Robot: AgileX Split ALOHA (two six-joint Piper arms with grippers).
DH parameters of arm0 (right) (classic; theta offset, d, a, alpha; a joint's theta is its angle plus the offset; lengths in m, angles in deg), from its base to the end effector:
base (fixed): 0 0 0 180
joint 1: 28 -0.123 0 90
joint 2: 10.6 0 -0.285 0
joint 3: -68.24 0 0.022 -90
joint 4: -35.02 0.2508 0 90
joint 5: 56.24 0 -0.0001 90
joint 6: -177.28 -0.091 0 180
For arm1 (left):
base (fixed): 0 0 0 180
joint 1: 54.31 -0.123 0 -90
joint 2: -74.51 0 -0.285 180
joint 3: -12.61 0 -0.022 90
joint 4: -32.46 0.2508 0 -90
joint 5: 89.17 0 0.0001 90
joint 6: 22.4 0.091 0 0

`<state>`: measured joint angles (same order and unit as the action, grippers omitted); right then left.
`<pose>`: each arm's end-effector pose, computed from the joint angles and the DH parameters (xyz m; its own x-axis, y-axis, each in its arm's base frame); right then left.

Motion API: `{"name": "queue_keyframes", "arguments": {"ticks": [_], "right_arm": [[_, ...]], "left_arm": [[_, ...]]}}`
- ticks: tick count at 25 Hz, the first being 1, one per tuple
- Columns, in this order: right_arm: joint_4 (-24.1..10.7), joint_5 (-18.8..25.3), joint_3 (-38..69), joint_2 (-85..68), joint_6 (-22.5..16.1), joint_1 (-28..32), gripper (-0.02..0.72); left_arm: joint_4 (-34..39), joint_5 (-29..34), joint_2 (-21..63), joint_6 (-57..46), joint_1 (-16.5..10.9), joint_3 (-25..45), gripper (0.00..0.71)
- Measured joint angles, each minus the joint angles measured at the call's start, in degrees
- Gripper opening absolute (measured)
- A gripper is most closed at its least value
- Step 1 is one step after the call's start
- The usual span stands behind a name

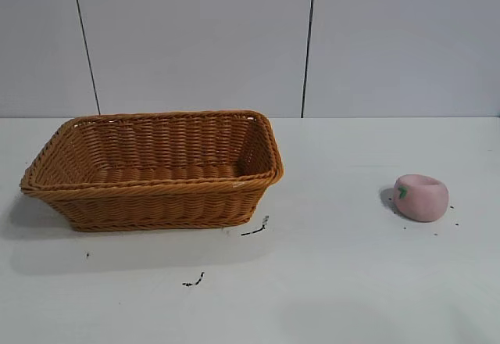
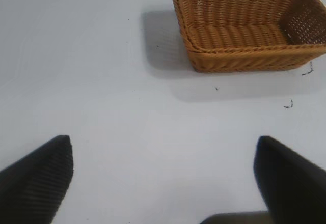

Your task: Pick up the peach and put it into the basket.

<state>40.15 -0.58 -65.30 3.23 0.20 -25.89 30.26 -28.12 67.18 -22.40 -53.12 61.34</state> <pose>0.0121 0.0063 0.2949 -0.4356 0.0157 -0.9000 -0.0298 0.9990 0.0319 -0.0060 -0.0029 0.2761 -0.4562 -0.0091 -0.8898 0.0422 0.9986 -0.0318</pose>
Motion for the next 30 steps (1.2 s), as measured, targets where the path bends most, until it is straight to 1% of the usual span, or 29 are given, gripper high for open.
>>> {"name": "queue_keyframes", "arguments": {"ticks": [4, 7, 14, 19, 23, 27, 30], "right_arm": [[0.00, -6.80, -4.31, 14.41, 0.00, 0.00, 0.695], [0.00, -8.92, -8.80, 27.20, 0.08, 0.00, 0.695], [0.00, -8.70, -22.24, 58.56, 1.26, 0.00, 0.695], [0.00, -4.94, -33.78, 78.25, 2.51, 0.00, 0.695], [1.92, -3.74, -41.47, 88.94, 5.25, 0.00, 0.695], [3.84, -5.07, -43.82, 95.76, 7.73, 0.00, 0.695], [4.28, -7.03, -43.94, 99.62, 8.60, 0.00, 0.695]], "left_arm": [[0.00, 0.00, 0.00, 0.00, 0.00, 0.00, 0.693], [0.00, 0.00, 0.00, 0.00, 0.00, 0.00, 0.693], [0.00, 0.00, 0.00, 0.00, 0.00, 0.00, 0.693], [0.00, 0.00, 0.00, 0.00, 0.00, 0.00, 0.693], [0.00, 0.00, 0.00, 0.00, 0.00, 0.00, 0.693], [0.00, 0.00, 0.00, 0.00, 0.00, 0.00, 0.693], [0.00, 0.00, 0.00, 0.00, 0.00, 0.00, 0.693]]}}
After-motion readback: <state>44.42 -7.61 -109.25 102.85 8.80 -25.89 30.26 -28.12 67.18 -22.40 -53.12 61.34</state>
